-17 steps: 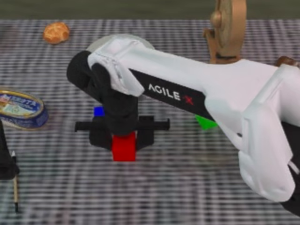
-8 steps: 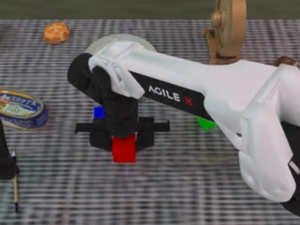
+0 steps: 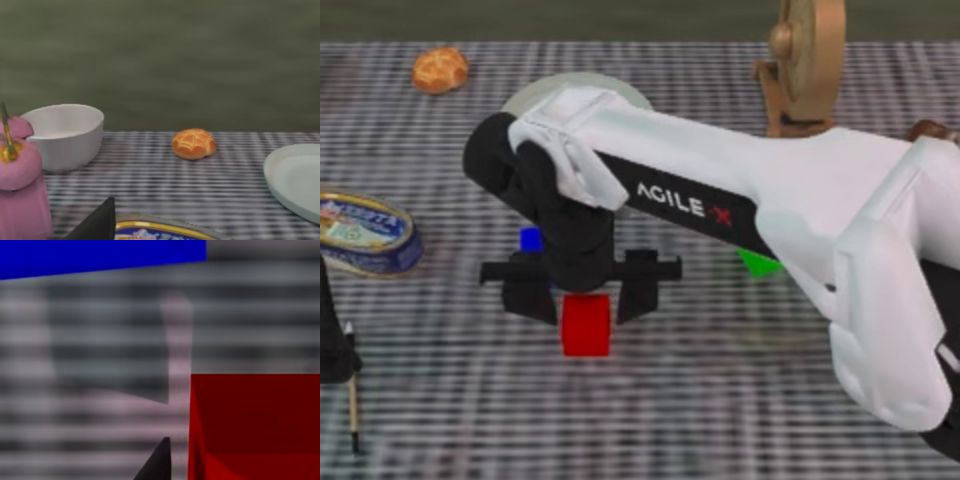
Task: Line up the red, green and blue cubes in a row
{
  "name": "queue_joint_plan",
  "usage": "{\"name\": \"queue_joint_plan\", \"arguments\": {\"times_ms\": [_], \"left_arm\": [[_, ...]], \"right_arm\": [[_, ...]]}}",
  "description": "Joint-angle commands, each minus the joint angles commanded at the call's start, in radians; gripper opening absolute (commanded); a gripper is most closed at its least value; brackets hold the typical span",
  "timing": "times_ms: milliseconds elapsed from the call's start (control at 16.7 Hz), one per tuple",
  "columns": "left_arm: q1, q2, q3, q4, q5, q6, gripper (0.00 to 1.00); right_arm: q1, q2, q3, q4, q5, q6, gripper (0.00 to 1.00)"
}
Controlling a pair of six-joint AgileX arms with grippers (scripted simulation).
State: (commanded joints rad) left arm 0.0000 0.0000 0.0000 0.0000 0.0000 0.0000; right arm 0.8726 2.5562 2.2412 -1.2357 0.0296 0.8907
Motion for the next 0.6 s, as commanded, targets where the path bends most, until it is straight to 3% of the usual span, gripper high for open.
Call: {"name": "queue_joint_plan", "arguments": {"times_ms": [120, 600], "left_arm": [[0.000, 0.000, 0.000, 0.000, 0.000, 0.000, 1.00], [0.000, 0.000, 0.000, 0.000, 0.000, 0.000, 1.00]], "right_arm": [[0.000, 0.000, 0.000, 0.000, 0.000, 0.000, 1.00], [-0.002, 0.000, 0.000, 0.000, 0.000, 0.000, 1.00]]}}
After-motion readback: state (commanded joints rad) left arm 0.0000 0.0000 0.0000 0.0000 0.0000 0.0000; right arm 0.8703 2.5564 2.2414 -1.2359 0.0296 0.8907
